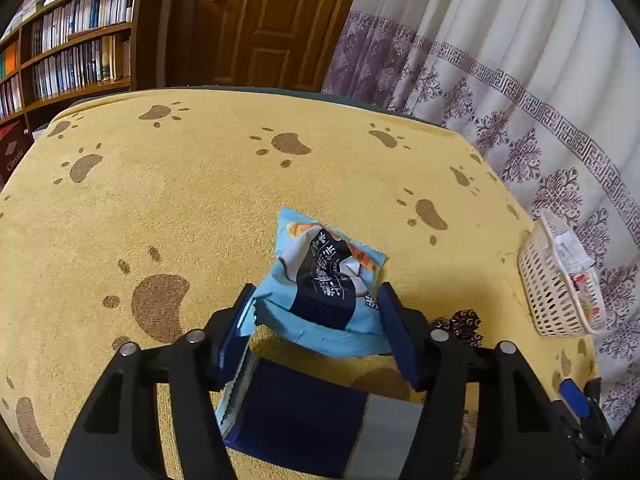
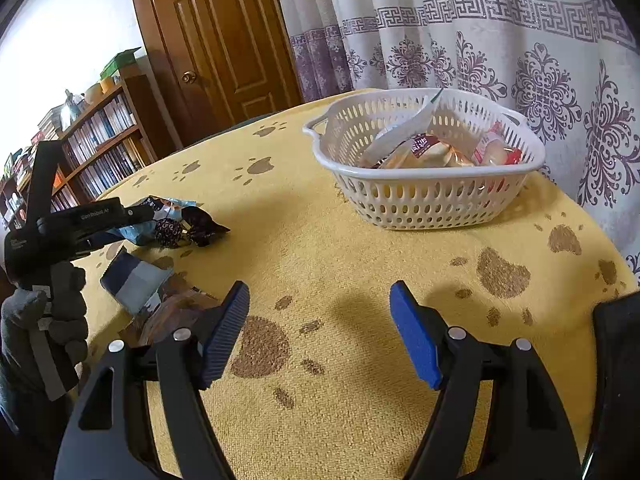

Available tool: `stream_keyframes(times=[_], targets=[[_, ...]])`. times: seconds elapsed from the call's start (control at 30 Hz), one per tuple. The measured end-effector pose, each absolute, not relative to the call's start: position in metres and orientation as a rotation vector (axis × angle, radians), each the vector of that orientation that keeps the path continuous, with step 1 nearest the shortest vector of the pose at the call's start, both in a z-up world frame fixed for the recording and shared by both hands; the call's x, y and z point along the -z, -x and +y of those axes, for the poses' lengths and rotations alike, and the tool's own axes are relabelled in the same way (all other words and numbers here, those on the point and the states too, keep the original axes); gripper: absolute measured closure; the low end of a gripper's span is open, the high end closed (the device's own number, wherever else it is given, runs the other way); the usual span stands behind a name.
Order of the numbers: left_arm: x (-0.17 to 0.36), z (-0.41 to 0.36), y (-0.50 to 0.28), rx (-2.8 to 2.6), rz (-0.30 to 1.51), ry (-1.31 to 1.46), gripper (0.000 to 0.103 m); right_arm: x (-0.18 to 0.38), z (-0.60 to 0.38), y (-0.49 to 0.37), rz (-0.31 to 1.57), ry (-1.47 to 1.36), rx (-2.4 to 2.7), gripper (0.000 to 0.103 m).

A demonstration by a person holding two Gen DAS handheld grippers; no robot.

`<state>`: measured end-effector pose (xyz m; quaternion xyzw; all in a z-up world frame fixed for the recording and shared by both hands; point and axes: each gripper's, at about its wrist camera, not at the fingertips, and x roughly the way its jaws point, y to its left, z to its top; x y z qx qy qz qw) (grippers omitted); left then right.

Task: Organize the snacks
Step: 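Grasp the light blue bag with the left tool, then lift the light blue bag with the left tool while the right tool grasps a dark patterned candy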

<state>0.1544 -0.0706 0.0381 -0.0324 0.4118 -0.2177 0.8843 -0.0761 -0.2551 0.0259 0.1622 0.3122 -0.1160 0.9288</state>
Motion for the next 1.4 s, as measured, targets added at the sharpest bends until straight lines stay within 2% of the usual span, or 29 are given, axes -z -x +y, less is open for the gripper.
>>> stream_keyframes(times=[0.3, 0.37, 0.43, 0.63, 0.7, 0.77, 0.9, 0.93, 1.1, 1.27, 1.4], targets=[[-0.058, -0.042, -0.155, 0.436, 0.816, 0.159, 0.047, -0.033, -0.242, 0.067, 0.648, -0.26, 0.19, 0.029], [-0.063, -0.036, -0.155, 0.434, 0.806, 0.177, 0.055, -0.039, -0.235, 0.062, 0.64, -0.241, 0.16, 0.029], [-0.068, -0.029, -0.155, 0.433, 0.798, 0.201, 0.057, -0.046, -0.23, 0.056, 0.635, -0.233, 0.129, 0.029], [-0.072, -0.015, -0.157, 0.403, 0.797, 0.22, 0.058, -0.059, -0.213, 0.038, 0.627, -0.216, 0.052, 0.029], [-0.07, -0.009, -0.161, 0.384, 0.809, 0.235, 0.053, -0.059, -0.208, 0.036, 0.633, -0.214, 0.04, 0.029], [-0.067, -0.005, -0.163, 0.368, 0.822, 0.257, 0.029, -0.057, -0.204, 0.035, 0.644, -0.208, 0.033, 0.029], [-0.065, -0.012, -0.161, 0.396, 0.825, 0.243, 0.019, -0.05, -0.201, 0.034, 0.665, -0.213, 0.022, 0.029], [-0.065, -0.015, -0.16, 0.416, 0.824, 0.238, 0.013, -0.049, -0.201, 0.035, 0.666, -0.215, 0.021, 0.029], [-0.06, -0.04, -0.154, 0.489, 0.826, 0.161, 0.009, -0.049, -0.202, 0.036, 0.661, -0.22, 0.024, 0.029], [-0.047, -0.067, -0.147, 0.489, 0.841, 0.008, 0.009, -0.046, -0.205, 0.037, 0.666, -0.228, 0.029, 0.029], [-0.034, -0.065, -0.153, 0.45, 0.863, -0.005, 0.011, -0.046, -0.205, 0.037, 0.667, -0.228, 0.029, 0.029]])
